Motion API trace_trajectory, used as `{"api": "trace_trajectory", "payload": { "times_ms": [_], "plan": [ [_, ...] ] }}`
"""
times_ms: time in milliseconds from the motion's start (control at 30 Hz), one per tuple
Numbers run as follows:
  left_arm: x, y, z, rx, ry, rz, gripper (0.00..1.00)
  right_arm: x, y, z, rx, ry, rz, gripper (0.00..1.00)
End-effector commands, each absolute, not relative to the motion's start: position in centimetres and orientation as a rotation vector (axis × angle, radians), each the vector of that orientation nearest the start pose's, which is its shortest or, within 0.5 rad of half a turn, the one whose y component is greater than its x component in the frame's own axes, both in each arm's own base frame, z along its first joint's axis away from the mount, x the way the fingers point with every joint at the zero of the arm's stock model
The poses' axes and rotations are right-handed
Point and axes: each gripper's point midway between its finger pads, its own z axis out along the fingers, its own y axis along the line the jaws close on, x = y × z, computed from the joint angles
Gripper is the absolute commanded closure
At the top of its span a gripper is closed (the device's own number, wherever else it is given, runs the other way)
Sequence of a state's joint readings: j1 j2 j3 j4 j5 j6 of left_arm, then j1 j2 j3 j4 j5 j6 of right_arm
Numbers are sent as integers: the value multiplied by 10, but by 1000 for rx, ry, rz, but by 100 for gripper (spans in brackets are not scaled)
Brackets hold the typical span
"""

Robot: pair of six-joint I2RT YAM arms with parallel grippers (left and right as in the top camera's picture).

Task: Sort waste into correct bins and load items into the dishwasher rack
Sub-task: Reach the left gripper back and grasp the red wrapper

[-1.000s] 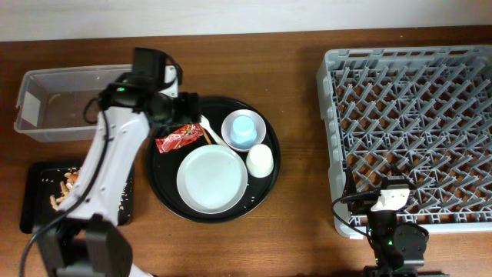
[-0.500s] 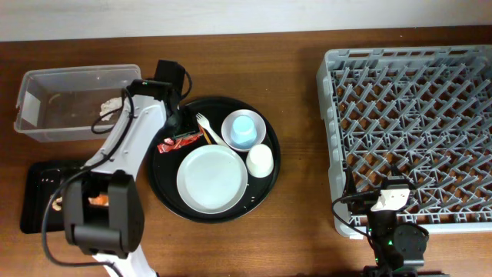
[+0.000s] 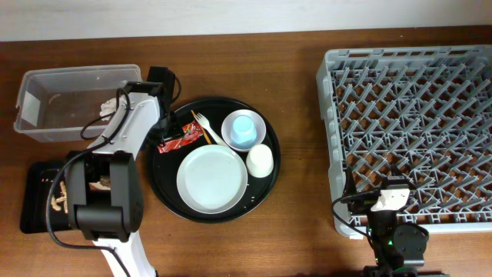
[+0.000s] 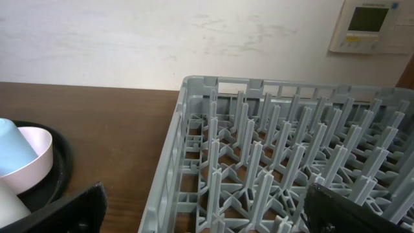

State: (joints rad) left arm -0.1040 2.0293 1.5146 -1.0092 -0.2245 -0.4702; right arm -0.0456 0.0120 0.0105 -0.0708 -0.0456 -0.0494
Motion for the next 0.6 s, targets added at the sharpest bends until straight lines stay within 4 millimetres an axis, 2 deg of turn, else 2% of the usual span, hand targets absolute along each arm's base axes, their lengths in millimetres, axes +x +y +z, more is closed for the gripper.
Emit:
{"api": "trace_trajectory", "payload": {
  "times_ms": [0,567],
  "plan": [
    [386,-11,23,-572,3013,239,27,246,-6,156,-27,1646,-44,1],
    [390,-14,10,-566,3001,208,29,246,-6,156,-27,1646,-44,1]
  ]
}}
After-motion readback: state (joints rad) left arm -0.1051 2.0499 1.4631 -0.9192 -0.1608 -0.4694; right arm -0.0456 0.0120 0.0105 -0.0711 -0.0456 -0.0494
